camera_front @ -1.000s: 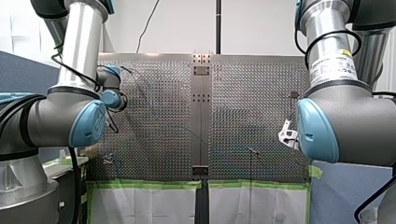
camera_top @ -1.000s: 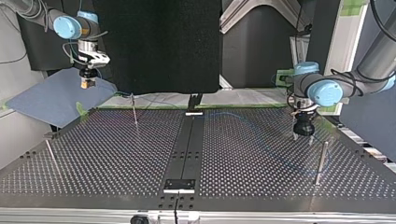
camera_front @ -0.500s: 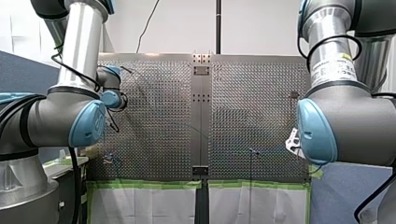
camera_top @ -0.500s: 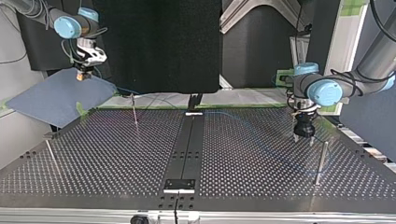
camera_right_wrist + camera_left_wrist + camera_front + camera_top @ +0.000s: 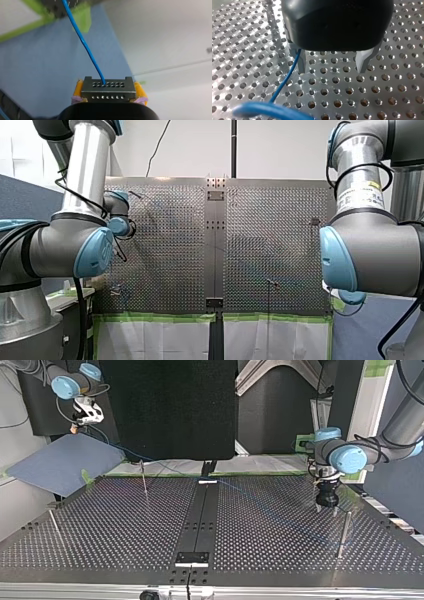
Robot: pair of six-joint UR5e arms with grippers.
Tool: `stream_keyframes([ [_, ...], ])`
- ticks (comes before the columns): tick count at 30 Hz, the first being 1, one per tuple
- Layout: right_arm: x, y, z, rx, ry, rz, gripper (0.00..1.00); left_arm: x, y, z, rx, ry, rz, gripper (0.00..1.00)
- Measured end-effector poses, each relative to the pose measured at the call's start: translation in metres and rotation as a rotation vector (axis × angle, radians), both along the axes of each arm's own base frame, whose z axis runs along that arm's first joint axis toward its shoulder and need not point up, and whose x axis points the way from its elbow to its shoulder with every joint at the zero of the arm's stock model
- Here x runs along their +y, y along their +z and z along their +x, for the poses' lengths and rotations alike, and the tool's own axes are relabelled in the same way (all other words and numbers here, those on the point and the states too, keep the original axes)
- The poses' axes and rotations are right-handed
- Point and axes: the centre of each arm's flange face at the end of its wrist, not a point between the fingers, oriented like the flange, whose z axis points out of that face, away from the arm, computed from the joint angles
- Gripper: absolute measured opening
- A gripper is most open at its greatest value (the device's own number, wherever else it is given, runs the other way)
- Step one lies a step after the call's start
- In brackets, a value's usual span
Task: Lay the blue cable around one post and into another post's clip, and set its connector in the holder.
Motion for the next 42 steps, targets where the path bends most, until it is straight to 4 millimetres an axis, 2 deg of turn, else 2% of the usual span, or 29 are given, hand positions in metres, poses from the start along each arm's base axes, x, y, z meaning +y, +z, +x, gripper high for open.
stream_keyframes([
  [10,0.007,-0.012,-0.030,-0.014,-0.106,0.056,0.00,-0.001,0.000,0.000,0.001,-0.003,0.004,1.00],
  [20,0.008,-0.015,-0.047,-0.021,-0.145,0.068,0.00,-0.001,-0.002,0.000,0.002,0.000,0.004,1.00],
  [23,0.008,-0.016,-0.049,-0.021,-0.149,0.069,0.00,0.001,-0.009,0.002,0.013,0.009,0.004,1.00],
  [36,0.008,-0.017,-0.050,-0.022,-0.148,0.068,0.00,-0.001,-0.067,0.006,0.115,0.003,0.008,1.00],
  [42,0.008,-0.017,-0.049,-0.024,-0.142,0.067,0.00,0.000,-0.072,0.006,0.124,0.002,-0.002,1.00],
])
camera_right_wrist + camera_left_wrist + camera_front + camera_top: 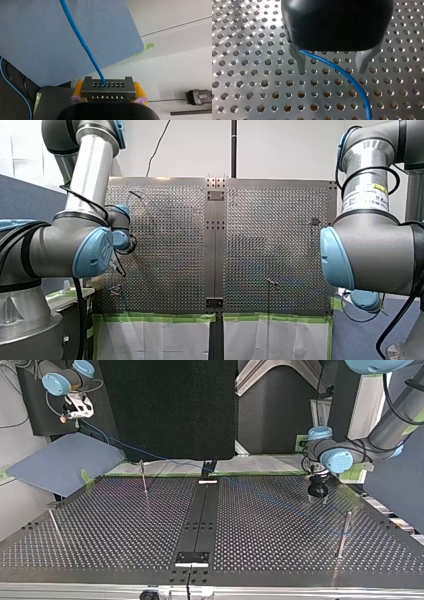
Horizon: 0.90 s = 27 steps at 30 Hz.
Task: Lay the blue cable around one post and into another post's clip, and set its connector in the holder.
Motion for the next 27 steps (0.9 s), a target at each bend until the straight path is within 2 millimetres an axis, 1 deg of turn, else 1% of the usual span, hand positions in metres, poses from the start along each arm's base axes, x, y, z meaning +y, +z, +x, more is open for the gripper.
stream_keyframes([
  [5,0.000,0.000,0.001,-0.001,0.007,0.000,0.00,0.005,0.002,0.000,-0.012,0.014,-0.030,1.00],
  [11,-0.001,0.000,0.003,-0.001,0.017,-0.002,0.00,0.011,0.029,0.001,-0.072,0.041,-0.003,1.00],
  [15,-0.001,0.000,0.003,-0.002,0.020,-0.002,0.00,0.015,0.050,-0.001,-0.102,0.073,0.039,1.00],
  [19,-0.001,0.000,0.004,-0.003,0.024,-0.002,0.00,0.017,0.066,-0.006,-0.119,0.102,0.076,1.00],
  [22,0.000,0.000,0.004,-0.004,0.026,0.000,0.00,0.019,0.071,-0.009,-0.122,0.124,0.100,1.00],
  [27,0.000,0.000,0.004,-0.005,0.028,0.001,0.00,0.019,0.070,-0.014,-0.099,0.157,0.141,1.00],
])
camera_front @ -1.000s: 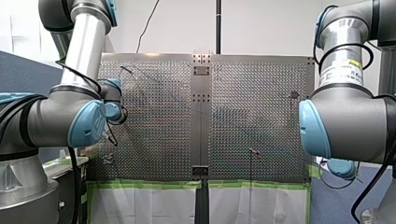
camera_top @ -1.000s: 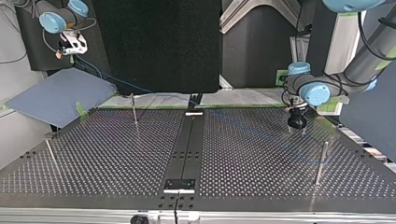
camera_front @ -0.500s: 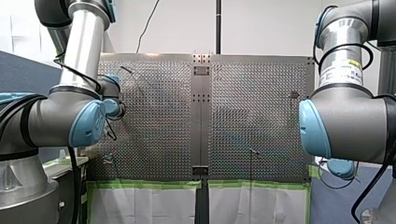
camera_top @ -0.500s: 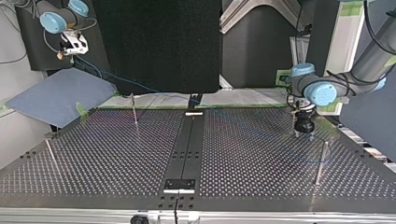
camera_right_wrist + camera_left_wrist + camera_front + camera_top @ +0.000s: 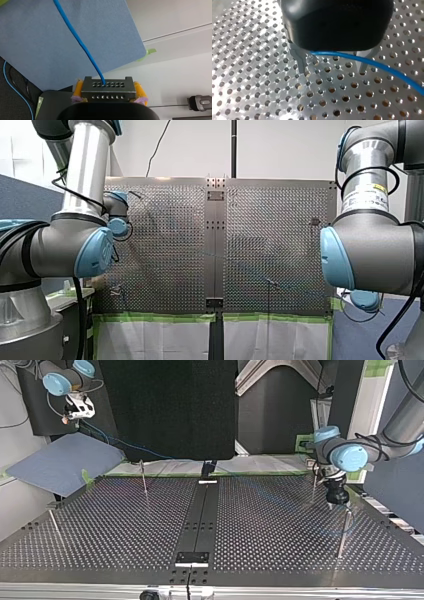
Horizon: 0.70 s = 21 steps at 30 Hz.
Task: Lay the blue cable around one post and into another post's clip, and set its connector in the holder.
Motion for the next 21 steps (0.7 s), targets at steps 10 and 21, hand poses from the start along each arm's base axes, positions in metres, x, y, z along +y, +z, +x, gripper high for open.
stream_keyframes([
  [10,0.000,0.000,0.000,0.000,0.001,0.001,0.00,0.010,-0.004,-0.010,0.039,0.096,0.084,1.00],
  [21,0.000,0.000,0.000,0.000,0.002,-0.001,0.00,0.019,0.015,-0.018,0.026,0.194,0.165,1.00],
])
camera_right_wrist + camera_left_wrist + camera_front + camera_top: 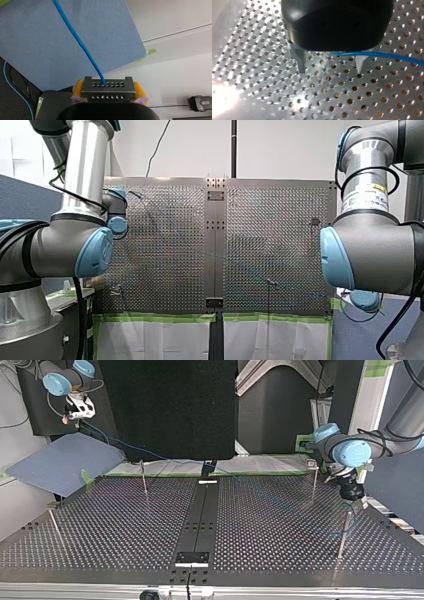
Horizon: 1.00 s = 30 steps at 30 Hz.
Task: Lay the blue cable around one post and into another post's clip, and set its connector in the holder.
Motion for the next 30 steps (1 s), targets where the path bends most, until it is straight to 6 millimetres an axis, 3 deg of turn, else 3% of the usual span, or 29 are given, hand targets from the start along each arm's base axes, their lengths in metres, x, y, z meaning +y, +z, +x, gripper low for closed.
stream_keyframes([
  [8,0.000,0.000,0.001,-0.002,0.008,-0.001,0.00,0.000,0.002,-0.004,0.040,0.052,0.054,1.00],
  [17,0.000,0.000,0.001,-0.004,0.009,0.000,0.00,-0.011,0.003,-0.002,0.043,-0.012,0.068,1.00],
  [30,0.000,0.000,0.002,-0.005,0.009,0.000,0.00,-0.028,0.025,-0.005,-0.027,-0.141,-0.021,1.00],
])
